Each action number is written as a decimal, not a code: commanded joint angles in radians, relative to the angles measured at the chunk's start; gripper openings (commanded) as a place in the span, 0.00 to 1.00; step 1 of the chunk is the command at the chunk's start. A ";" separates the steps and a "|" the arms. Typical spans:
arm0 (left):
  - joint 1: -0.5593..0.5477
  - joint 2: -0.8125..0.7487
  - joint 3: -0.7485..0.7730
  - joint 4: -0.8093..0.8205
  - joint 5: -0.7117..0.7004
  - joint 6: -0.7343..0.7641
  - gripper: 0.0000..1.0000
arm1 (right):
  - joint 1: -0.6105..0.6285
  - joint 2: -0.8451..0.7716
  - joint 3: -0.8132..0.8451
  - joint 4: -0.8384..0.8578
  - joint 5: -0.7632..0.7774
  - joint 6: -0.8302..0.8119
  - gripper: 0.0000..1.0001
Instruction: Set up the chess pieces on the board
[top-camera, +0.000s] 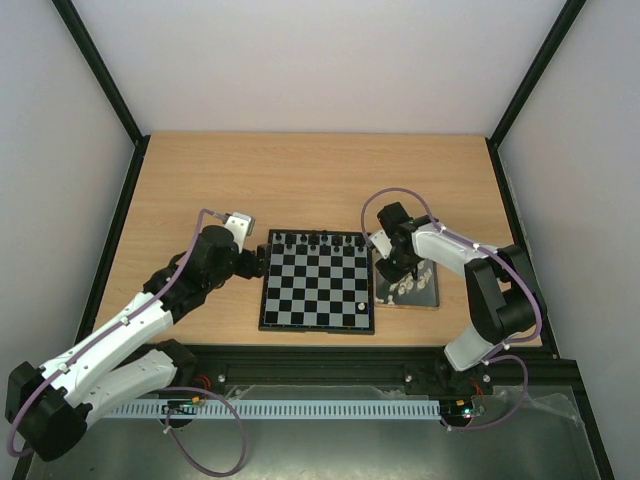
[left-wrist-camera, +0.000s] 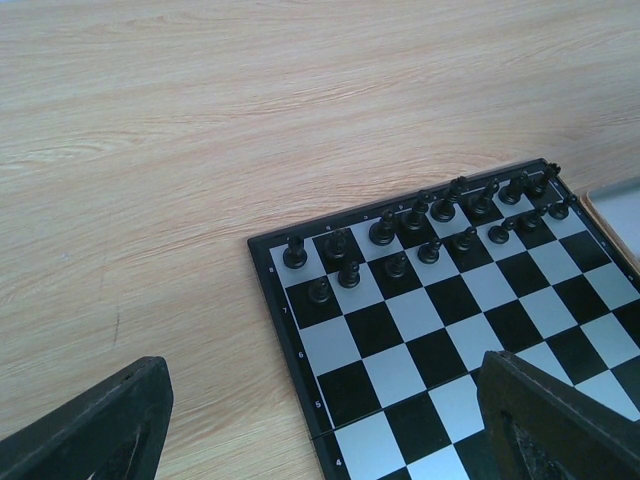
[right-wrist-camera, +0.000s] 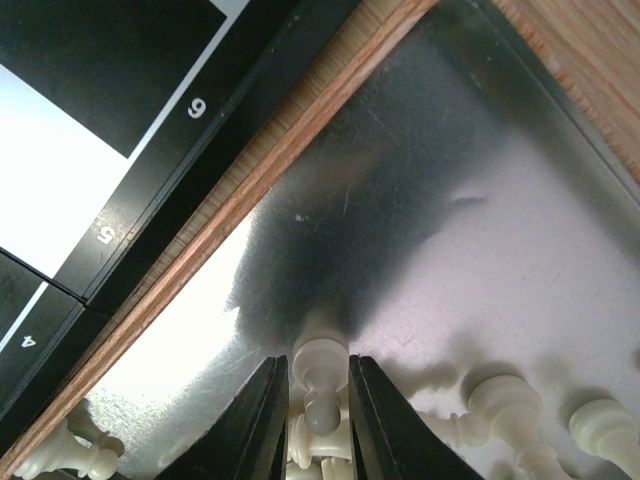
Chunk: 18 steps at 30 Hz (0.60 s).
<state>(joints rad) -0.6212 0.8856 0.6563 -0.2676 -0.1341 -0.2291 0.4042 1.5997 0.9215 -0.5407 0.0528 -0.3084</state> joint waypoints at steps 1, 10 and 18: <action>0.002 0.005 0.005 0.016 0.008 0.002 0.87 | -0.002 -0.003 -0.014 -0.074 0.009 -0.006 0.18; 0.001 0.015 0.008 0.018 0.011 0.004 0.87 | -0.002 -0.038 0.008 -0.098 -0.020 -0.003 0.07; 0.002 0.028 0.008 0.017 0.001 0.009 0.87 | 0.016 -0.156 0.064 -0.152 -0.081 -0.022 0.05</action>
<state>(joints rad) -0.6212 0.9020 0.6563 -0.2672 -0.1310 -0.2283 0.4053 1.5200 0.9451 -0.6041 0.0353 -0.3111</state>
